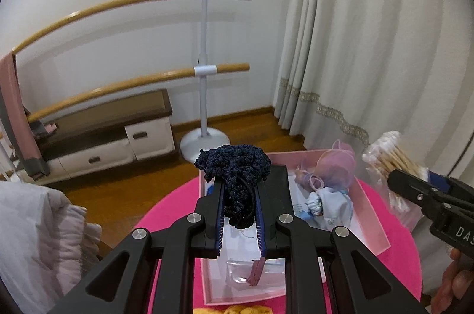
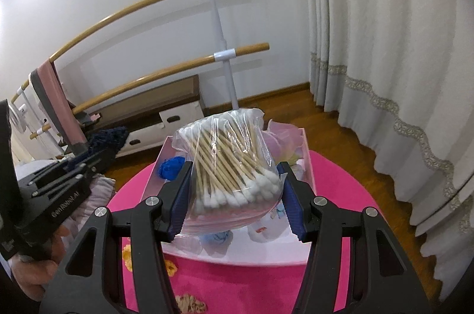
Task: Organize soft objects
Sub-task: 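Drop the black crochet into the pink box with the left tool while the right drops the swab bag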
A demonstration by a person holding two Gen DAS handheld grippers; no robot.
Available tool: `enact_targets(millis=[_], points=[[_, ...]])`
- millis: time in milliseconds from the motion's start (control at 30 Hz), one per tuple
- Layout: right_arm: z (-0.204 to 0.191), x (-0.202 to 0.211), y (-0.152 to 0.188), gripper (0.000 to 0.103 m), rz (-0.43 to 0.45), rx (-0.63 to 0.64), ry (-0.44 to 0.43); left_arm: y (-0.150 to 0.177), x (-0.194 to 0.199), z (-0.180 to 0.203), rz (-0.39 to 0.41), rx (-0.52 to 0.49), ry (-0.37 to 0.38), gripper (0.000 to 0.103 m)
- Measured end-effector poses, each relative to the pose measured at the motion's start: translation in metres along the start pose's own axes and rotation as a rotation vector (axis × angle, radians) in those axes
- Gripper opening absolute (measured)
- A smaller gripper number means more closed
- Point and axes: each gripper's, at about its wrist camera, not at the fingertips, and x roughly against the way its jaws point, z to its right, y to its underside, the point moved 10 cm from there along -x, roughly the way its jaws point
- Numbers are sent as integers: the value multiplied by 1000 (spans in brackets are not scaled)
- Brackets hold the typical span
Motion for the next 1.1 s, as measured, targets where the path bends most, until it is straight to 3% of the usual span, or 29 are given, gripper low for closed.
enact_targets(millis=[433,667,700,767,833,967,1100], points=[[-3,-72,6,53,-102,-44,-26,-38,-104,-1,-84,23,12,18],[-2,-86,7,54,-117,-56,-30,-31,-116,-6,-93,26,20,19],[-2,-86,5,57,-114,-59,-28,-28,-115,-5,-95,20,22,23],[0,-87,3,67,-106,-66,-23,-25,-117,-6,-101,14,19,61],[-2,-86,3,77,-99,-61,-22,-23,-111,-8,-71,20,15,79],[1,-80,2,103,-77,-71,-11,-15,-96,-15,-31,32,-2,94],[7,-68,1,103,-60,-91,10,-15,-86,-22,10,15,-66,103]])
